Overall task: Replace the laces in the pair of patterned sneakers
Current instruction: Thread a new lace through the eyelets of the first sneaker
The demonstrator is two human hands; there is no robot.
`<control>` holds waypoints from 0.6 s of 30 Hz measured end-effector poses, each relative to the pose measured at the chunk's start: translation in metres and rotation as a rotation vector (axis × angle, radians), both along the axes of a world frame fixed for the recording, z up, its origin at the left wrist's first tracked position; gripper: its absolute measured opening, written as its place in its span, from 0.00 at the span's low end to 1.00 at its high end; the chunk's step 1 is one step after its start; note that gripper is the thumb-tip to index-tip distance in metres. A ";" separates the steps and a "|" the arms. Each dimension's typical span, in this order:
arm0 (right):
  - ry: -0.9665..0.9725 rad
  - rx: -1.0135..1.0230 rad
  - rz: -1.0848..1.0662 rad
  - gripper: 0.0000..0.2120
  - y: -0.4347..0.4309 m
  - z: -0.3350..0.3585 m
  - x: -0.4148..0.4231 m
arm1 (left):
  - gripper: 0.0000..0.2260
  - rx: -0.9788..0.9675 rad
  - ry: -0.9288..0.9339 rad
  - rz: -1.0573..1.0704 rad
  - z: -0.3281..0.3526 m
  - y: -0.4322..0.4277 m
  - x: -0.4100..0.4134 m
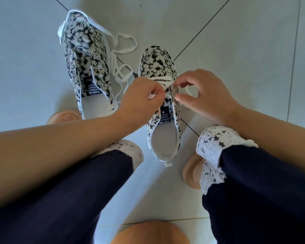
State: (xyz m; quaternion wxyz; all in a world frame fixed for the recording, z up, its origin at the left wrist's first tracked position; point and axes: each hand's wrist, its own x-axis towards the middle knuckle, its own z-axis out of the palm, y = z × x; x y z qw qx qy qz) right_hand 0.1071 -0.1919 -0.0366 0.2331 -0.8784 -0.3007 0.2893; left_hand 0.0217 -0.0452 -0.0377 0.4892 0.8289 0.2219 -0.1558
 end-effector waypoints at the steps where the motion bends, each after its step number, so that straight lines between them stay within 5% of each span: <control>1: 0.028 0.014 -0.021 0.10 0.001 0.002 -0.002 | 0.07 -0.074 0.003 0.041 0.005 0.003 -0.001; 7: 0.072 0.027 0.105 0.08 0.008 0.014 -0.010 | 0.10 -0.369 0.027 0.203 0.018 0.011 -0.001; 10: 0.443 0.275 -0.267 0.08 0.005 0.035 0.013 | 0.05 -0.259 0.020 0.130 0.009 0.016 -0.004; 13: 0.805 0.534 -0.579 0.11 -0.003 0.065 0.044 | 0.10 -0.098 0.046 0.012 0.000 0.019 -0.009; 16: 0.816 0.242 -0.384 0.11 -0.007 0.072 0.051 | 0.12 -0.045 0.061 -0.028 -0.001 0.018 -0.011; 18: 0.527 -0.109 -0.084 0.10 -0.005 0.057 0.036 | 0.14 -0.021 0.070 -0.053 -0.001 0.017 -0.011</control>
